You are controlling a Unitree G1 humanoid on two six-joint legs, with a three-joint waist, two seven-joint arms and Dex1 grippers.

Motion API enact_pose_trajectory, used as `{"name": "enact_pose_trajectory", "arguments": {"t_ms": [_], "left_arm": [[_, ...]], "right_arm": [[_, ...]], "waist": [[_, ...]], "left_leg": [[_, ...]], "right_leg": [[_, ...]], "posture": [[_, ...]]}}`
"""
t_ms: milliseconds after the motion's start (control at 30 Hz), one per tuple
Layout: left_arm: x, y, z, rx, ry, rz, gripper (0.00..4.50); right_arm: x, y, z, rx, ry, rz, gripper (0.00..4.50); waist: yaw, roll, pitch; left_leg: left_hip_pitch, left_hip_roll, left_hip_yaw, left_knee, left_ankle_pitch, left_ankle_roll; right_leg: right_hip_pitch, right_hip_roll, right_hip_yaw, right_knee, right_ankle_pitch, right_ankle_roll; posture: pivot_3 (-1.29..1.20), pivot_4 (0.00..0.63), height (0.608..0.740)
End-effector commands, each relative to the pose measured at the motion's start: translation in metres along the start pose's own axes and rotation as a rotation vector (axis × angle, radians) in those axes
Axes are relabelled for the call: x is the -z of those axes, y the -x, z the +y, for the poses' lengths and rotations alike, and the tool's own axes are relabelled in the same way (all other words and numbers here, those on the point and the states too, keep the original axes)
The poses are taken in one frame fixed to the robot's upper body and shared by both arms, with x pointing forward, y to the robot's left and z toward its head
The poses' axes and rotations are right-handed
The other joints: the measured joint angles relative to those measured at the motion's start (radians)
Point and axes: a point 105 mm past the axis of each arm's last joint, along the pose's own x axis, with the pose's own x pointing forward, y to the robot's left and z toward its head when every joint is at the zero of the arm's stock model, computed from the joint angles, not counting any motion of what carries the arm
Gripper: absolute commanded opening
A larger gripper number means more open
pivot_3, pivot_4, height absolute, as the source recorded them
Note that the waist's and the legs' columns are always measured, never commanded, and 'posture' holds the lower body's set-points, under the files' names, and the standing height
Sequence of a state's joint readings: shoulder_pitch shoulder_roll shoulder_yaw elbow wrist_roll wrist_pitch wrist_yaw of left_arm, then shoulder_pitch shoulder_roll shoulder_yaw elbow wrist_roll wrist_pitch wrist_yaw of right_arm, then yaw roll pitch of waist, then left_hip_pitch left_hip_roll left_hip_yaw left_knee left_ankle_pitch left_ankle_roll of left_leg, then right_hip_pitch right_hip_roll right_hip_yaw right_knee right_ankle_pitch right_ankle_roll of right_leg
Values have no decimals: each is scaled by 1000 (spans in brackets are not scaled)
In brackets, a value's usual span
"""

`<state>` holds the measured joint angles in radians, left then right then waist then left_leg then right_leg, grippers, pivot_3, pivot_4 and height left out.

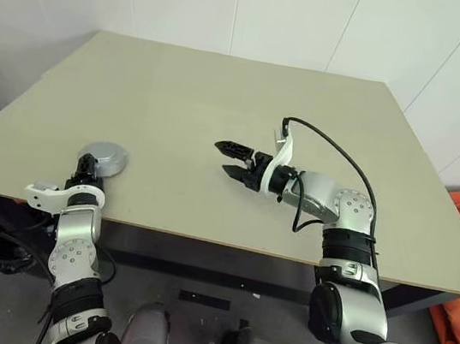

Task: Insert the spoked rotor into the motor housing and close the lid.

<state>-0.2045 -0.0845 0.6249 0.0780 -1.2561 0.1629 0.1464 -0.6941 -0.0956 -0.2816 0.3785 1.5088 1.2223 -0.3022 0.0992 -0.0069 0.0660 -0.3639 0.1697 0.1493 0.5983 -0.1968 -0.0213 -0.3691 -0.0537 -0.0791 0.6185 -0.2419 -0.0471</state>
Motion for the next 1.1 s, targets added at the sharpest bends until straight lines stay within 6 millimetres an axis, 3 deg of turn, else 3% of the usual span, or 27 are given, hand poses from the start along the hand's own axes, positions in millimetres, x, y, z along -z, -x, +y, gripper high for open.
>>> {"name": "enact_pose_trajectory", "arguments": {"t_ms": [33, 100, 133, 300, 333, 800, 1100], "left_arm": [[1, 2, -10, 35, -16, 21, 2121], [4, 5, -10, 36, -17, 42, 2121], [6, 7, -10, 40, -16, 51, 2847], [9, 14, -8, 23, -32, 76, 4326], [9, 15, -8, 21, -35, 80, 4457], [8, 45, -2, -72, -68, 132, 4457], [24, 76, -10, -34, -146, 318, 4457]], "right_arm": [[-5, 3, 12, -37, 28, -22, 4067], [-5, 3, 12, -36, 27, -22, 4067], [-5, 3, 12, -36, 27, -22, 4067], [-5, 2, 11, -35, 25, -21, 4067], [-5, 2, 11, -35, 25, -21, 4067], [-4, 1, 10, -33, 18, -23, 4067], [-4, 1, 9, -34, 21, -18, 4067]], "waist": [[0, 0, 0], [0, 0, 0], [0, 0, 0], [0, 0, 0], [0, 0, 0], [-3, 0, -1], [-2, 0, -1]], "left_leg": [[0, 0, 0, 0, 0, 0], [1, 0, 0, 0, 0, 0], [1, 0, 0, 0, 0, 0], [0, 0, 0, 0, 0, 0], [0, 0, 0, 0, 0, 0], [0, 0, 0, 0, 0, 0], [2, 0, 1, 0, 0, 0]], "right_leg": [[0, 0, 0, 0, 0, 0], [1, 0, 0, 0, 0, 0], [1, 0, 0, 0, 0, 0], [1, 0, 0, 0, 0, 0], [1, 0, 0, 0, 0, 0], [0, 0, 0, 0, 0, 0], [2, 0, 0, -1, 0, 0]], "posture": [[0, 0, 740], [0, 0, 740], [0, 0, 740], [0, 0, 740], [0, 0, 740], [0, 0, 740], [0, 0, 740]]}}
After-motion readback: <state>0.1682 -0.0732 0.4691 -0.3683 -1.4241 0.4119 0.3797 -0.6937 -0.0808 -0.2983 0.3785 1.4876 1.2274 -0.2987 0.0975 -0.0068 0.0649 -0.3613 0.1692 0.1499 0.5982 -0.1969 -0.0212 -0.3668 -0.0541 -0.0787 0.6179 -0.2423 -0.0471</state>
